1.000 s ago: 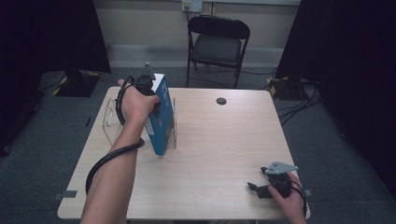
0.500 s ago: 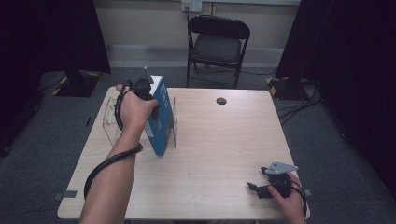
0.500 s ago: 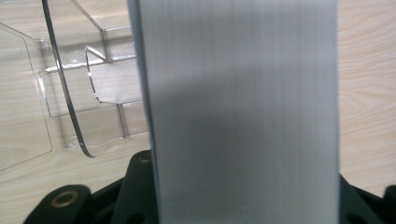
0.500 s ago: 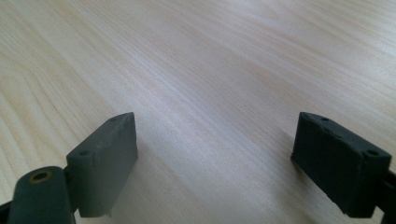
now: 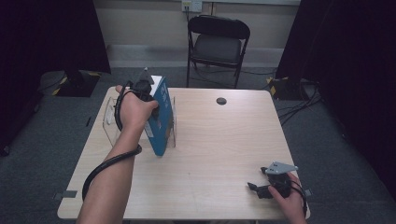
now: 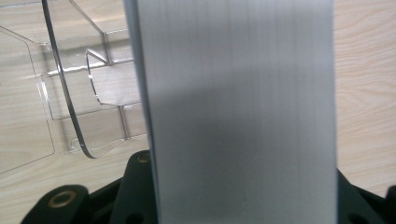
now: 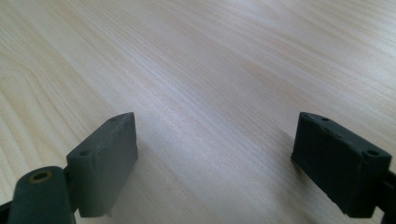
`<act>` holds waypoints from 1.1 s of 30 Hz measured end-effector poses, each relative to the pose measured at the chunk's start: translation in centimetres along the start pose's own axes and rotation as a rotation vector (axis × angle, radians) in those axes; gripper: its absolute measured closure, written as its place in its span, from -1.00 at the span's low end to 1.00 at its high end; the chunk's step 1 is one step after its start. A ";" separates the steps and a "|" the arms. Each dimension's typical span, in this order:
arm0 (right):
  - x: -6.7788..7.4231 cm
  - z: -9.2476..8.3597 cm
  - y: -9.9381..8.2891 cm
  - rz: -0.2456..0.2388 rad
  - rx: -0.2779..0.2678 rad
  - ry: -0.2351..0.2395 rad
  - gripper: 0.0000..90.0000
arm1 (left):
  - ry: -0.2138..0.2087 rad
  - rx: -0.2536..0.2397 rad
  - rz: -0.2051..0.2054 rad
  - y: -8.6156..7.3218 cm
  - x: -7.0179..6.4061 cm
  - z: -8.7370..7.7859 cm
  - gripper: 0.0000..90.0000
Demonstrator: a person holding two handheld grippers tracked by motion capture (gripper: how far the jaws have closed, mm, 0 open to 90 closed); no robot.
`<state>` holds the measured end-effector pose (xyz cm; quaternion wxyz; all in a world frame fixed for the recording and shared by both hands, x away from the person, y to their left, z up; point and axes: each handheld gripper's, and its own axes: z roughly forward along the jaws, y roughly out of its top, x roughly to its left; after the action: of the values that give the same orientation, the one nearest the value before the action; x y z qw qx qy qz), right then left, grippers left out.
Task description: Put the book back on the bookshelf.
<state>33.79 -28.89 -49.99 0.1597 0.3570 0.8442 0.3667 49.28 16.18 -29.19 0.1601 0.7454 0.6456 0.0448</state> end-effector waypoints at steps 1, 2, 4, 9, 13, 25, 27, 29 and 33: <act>0.0 0.1 0.0 0.001 -0.004 0.005 -0.71 | 0.001 -0.008 0.001 0.0 0.0 -0.2 0.34; 0.0 0.0 0.0 -0.001 0.000 0.000 -0.71 | -0.005 -0.021 0.001 -0.1 0.0 -0.4 0.32; 0.0 0.1 0.0 0.001 -0.004 0.006 -0.71 | -0.014 -0.035 0.003 -0.1 0.0 -0.9 0.28; 0.0 0.0 0.0 0.001 -0.001 0.002 -0.71 | -0.054 -0.058 0.001 -0.7 0.4 -1.9 0.15; 0.0 0.1 0.0 0.002 -0.004 0.005 -0.71 | -0.062 -0.064 0.027 -1.3 0.4 -2.1 0.08; 0.0 0.1 0.0 0.002 -0.004 0.005 -0.71 | -0.117 -0.064 0.060 -3.2 0.9 -2.8 0.02; 0.0 0.0 0.0 0.002 -0.002 0.004 -0.71 | -0.133 -0.076 0.060 -3.5 1.2 -3.0 0.02; 0.0 0.1 0.0 0.003 -0.004 0.006 -0.71 | -0.145 -0.089 0.071 -3.8 1.4 -3.1 0.00; 0.0 0.1 0.0 0.002 -0.003 0.005 -0.71 | -0.168 -0.086 0.076 -4.3 1.7 -3.2 -0.06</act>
<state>33.81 -28.87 -50.03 0.1576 0.3568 0.8435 0.3693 44.58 18.87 -27.72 0.2439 0.7628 0.5987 0.0160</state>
